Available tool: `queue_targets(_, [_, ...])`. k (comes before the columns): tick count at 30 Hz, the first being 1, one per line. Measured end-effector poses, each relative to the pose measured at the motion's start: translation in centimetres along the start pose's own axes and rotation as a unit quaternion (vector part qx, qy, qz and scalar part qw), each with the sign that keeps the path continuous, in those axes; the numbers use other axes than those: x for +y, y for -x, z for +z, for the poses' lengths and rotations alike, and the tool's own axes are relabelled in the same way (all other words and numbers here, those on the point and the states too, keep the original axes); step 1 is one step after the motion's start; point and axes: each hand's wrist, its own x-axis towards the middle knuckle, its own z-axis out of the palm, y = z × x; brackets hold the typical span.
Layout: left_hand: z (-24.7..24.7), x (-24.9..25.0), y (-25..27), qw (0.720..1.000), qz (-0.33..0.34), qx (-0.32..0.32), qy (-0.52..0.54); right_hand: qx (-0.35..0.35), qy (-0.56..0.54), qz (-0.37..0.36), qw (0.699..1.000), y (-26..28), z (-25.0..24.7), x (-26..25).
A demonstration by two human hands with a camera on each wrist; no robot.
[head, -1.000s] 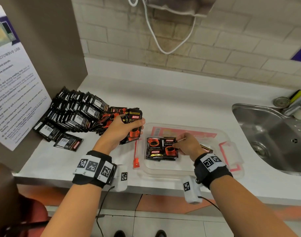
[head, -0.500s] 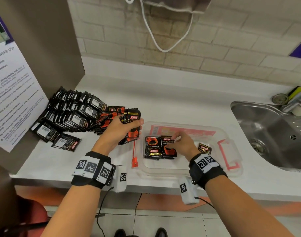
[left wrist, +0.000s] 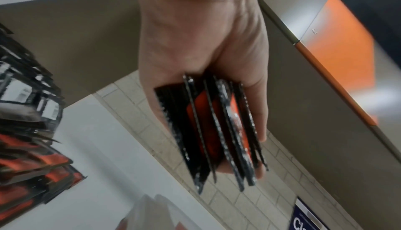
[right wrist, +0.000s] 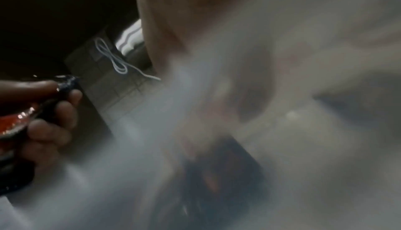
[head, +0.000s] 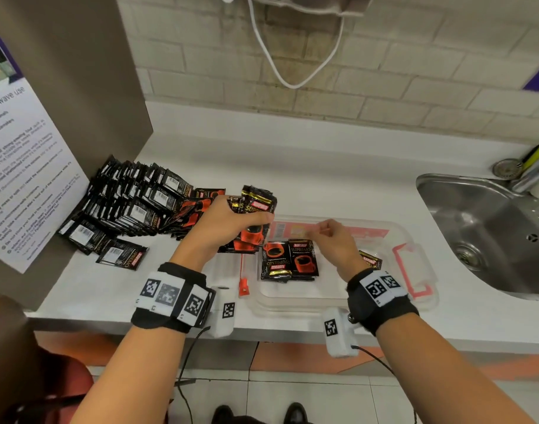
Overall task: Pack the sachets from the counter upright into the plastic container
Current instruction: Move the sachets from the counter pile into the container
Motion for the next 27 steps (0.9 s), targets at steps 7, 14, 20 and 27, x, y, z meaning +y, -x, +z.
queue_targets(7, [3.0,2.6,-0.5,0.985,0.012,-0.109,-0.136,-0.173,-0.209,-0.124,0.955,3.3,-1.8,-4.3])
queue_targets(14, [4.8,3.6,-1.4,0.964,-0.016,-0.217,-0.150,-0.120,-0.251,-0.168,0.946,3.5,-2.7,-2.9])
queue_targets(20, [5.0,3.4,-1.8,0.973,-0.060,-0.205,-0.090,-0.057,-0.275,-0.154,0.947,3.2,-3.3,-0.6])
queue_targets(27, [4.7,3.3,-2.1,0.979,-0.073,-0.186,-0.038,-0.105,-0.320,-0.127,0.933,3.1,-3.7,0.0])
